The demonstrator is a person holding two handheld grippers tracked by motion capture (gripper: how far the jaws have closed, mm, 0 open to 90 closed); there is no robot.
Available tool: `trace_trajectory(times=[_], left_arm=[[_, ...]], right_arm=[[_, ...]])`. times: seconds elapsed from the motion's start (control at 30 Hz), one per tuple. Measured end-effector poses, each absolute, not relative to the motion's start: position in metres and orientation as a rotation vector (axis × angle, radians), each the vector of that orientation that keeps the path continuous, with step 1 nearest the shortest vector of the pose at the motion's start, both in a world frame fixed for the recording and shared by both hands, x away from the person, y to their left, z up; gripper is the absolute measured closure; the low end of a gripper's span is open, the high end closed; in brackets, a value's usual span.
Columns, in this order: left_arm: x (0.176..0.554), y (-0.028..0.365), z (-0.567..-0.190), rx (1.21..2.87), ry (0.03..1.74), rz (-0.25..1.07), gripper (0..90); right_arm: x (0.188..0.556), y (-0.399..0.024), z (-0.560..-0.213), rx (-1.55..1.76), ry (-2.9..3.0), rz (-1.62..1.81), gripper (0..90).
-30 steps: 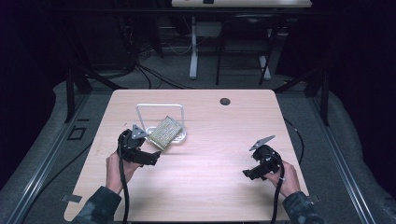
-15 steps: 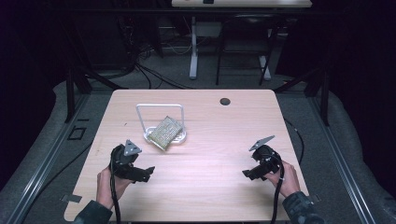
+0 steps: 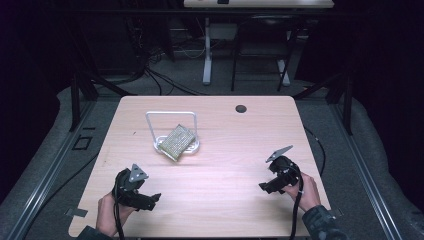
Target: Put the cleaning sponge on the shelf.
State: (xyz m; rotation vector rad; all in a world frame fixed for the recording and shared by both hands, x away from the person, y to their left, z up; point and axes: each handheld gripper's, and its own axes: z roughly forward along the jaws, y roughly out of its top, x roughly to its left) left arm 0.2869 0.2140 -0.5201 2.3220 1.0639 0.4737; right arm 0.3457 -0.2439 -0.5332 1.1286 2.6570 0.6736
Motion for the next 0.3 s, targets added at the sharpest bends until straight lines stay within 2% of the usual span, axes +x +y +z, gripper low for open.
trace_trajectory(times=[0.17,0.3], left_arm=[[0.289,0.2124,-0.5234,2.332,1.071,0.473,3.4],[0.2925,0.2145,-0.5223,2.31,1.083,0.49,6.9]], right_arm=[[0.3457,-0.2438,-0.5335,1.136,2.657,0.672,12.1],[0.3454,-0.2426,-0.5337,1.127,2.657,0.671,12.7]])
